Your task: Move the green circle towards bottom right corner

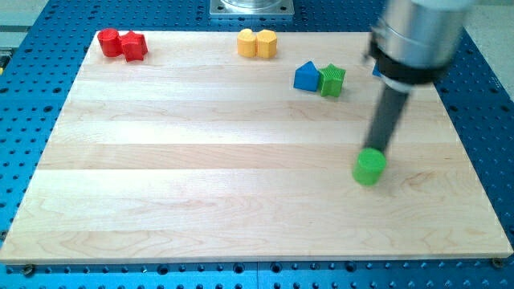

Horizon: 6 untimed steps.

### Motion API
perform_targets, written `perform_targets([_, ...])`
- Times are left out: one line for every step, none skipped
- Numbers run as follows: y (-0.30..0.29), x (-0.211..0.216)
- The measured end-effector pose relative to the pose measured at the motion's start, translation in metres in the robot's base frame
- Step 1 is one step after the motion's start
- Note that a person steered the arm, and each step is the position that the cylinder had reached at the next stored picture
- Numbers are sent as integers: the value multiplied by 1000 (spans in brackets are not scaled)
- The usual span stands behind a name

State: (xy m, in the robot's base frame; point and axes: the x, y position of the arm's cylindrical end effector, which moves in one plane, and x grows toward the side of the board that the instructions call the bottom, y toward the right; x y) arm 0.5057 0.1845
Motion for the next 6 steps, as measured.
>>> perform_targets([23,25])
perform_targets([2,-7])
perform_targets([-43,8])
perform_targets([-59,10])
perform_targets([-100,7])
perform_targets([-78,36])
